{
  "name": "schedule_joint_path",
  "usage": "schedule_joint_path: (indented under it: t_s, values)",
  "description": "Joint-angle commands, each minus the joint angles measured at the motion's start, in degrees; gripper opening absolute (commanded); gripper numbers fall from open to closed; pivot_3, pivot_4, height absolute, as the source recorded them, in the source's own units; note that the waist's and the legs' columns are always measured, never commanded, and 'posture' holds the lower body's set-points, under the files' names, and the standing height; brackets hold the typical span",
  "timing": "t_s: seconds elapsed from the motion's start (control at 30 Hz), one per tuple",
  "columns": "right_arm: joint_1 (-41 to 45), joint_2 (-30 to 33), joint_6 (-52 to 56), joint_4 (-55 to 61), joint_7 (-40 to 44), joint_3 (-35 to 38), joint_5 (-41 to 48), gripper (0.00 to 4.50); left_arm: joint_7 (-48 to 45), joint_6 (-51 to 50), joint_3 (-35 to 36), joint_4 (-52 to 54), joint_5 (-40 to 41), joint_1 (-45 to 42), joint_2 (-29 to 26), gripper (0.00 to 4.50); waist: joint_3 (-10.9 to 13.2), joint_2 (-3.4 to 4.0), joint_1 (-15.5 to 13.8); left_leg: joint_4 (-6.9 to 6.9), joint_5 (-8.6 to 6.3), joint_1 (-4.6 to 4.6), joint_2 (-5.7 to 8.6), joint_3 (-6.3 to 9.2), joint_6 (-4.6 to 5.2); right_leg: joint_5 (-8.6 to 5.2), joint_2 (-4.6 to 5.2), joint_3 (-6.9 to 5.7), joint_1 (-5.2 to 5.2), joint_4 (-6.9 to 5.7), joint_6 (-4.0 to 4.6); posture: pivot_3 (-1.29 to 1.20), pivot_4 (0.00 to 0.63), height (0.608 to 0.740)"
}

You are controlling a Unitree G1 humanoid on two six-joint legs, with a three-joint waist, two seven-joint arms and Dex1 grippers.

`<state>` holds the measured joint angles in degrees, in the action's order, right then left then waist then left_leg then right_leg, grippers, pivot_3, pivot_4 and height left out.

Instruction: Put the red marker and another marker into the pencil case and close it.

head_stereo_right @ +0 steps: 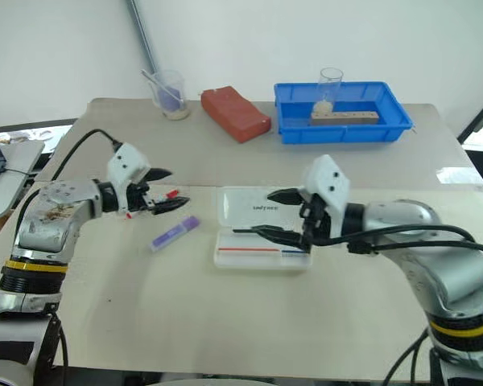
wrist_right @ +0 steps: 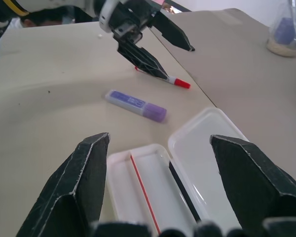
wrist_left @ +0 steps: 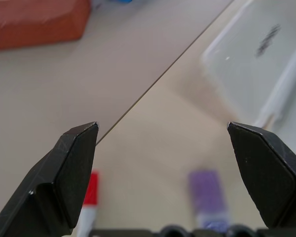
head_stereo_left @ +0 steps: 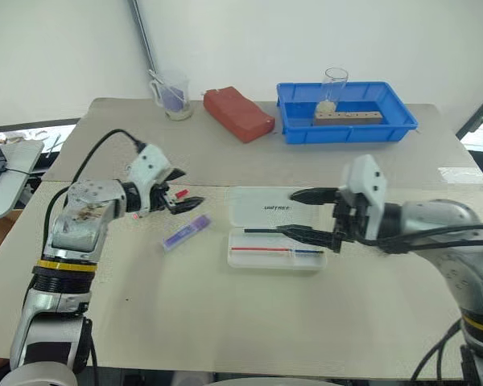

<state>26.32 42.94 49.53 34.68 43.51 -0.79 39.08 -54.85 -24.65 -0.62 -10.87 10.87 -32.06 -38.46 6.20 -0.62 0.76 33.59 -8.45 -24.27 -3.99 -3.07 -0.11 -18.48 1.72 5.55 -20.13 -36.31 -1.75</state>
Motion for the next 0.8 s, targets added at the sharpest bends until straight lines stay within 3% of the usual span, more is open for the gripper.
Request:
schedule_joint_path:
  t_s: [0.03,0.27,0.5,0.8]
  values:
    - [6.66,-4.21,1.01,0.26,-2.95,-2.65,0.53,3.62,-1.95,6.80,3.22,-9.79,0.07,-1.50,-2.50,4.45,0.01,-0.01,-0.09,0.01,0.00,-0.03,-0.01,-0.02,0.00,0.00,0.00,0.00,-0.06,-0.03,0.01,0.00,0.150,0.740]
    - [11.09,-7.67,1.33,-1.26,-3.16,-6.44,-0.05,3.62,-3.18,15.17,1.19,-27.61,-2.67,-5.56,-0.51,4.45,0.02,-0.08,-1.53,0.18,0.00,0.07,0.02,-0.11,-0.02,-0.09,0.15,-0.14,-0.23,-0.37,0.18,0.00,0.150,0.740]
    - [12.28,-8.99,1.61,-1.33,-3.97,-7.20,-0.10,3.62,-5.95,19.23,0.69,-40.47,-4.62,-8.44,0.23,4.45,-0.01,-0.12,-1.07,0.15,0.00,0.00,0.03,-0.16,-0.01,-0.09,0.17,-0.18,-0.19,-0.59,0.19,0.00,0.150,0.740]
    - [11.91,-9.14,0.81,-2.42,-4.64,-7.38,-1.37,3.62,-6.19,22.70,0.56,-45.33,-6.69,-11.04,-0.67,0.24,-0.01,-0.12,-0.96,0.16,0.00,0.04,-0.08,-0.10,-0.01,-0.11,0.01,-0.17,-0.21,-0.69,0.22,0.00,0.150,0.740]
